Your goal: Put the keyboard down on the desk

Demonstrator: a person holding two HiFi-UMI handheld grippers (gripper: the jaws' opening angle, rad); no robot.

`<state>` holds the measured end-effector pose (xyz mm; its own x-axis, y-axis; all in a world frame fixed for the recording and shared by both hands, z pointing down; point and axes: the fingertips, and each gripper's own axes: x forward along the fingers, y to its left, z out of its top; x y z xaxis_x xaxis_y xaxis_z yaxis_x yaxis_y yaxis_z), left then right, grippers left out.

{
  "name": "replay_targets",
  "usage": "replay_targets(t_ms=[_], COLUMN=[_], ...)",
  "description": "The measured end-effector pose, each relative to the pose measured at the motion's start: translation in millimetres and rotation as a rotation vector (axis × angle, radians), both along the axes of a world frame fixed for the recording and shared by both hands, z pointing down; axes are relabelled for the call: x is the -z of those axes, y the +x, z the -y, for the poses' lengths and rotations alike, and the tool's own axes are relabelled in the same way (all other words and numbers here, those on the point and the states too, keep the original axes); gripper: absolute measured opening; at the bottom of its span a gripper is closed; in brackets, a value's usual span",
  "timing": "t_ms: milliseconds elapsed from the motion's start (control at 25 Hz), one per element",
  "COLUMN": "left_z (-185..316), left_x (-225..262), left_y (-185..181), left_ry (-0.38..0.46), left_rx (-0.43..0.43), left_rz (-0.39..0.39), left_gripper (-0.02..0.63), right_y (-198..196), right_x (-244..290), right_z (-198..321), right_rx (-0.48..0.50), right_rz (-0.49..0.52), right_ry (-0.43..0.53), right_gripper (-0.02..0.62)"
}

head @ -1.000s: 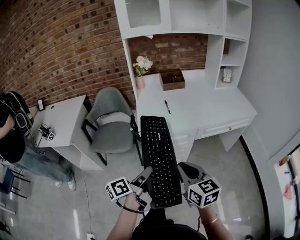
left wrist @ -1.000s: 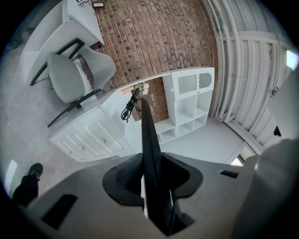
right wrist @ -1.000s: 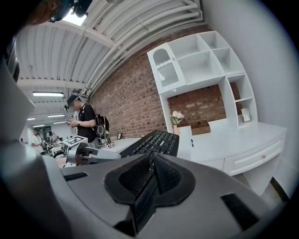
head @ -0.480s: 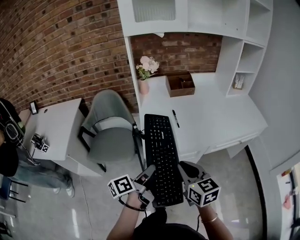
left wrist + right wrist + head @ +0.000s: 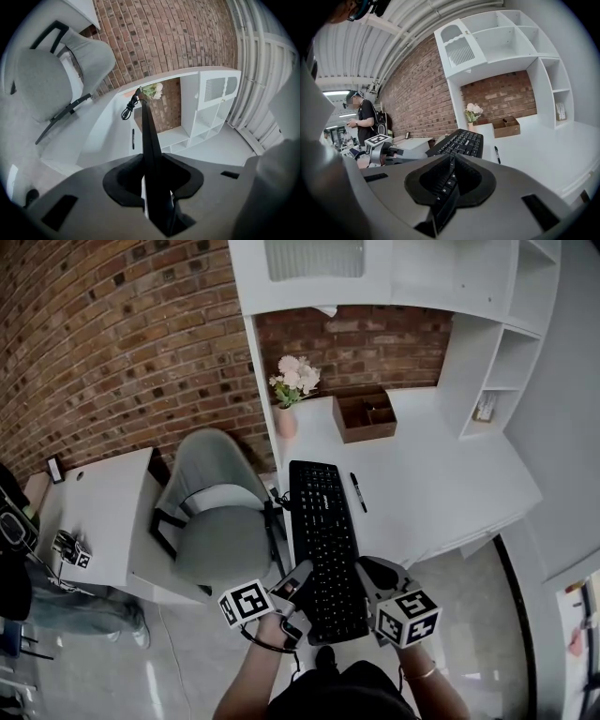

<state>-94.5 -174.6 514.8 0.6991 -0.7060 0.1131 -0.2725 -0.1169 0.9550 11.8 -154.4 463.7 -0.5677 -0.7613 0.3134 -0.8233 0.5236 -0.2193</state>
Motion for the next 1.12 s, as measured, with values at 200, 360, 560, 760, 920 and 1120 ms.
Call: replay_targets(t_ms=[200,360,560,760,920,1120], left_z=[29.6,51.3,79.3,114.0,139.7,164.4], left_x=[-12.1,-21.9,-35.3,-46.4,-53.0,-57.8], left_y=[2.5,7.7,12.0,15.9,18.7,21.3], left_ry=[-0.021,-0.039,-0.068,-0.094,-0.111,-0.112], left_rx=[0.0,0.001,0.019,0.045,0.06,0.054], left_rz=[-0.002,0.004,0.006,0.003,-0.006,0.016], left_gripper=[0.112,0.112,0.112,0.112,0.112,0.112], right_y=[0.4,6.6,13.5,19.3,21.0,22.0], right_x=[-4.6,-7.5,-10.9,-21.9,-29.2,-35.4], right_z=[21.8,41.2,72.1,109.0,134.3,158.5], right_rx=[-0.007,-0.013,-0.001,0.023,0.042,0.062], right_rz=[-0.006,-0.004,-0.001,-0.009,-0.006,-0.001], right_ry=[-0.009,-0.014,-0.025,-0.053,-0.074,-0.095], right_gripper=[0.008,0.008,0.008,0.008,0.008,0.008])
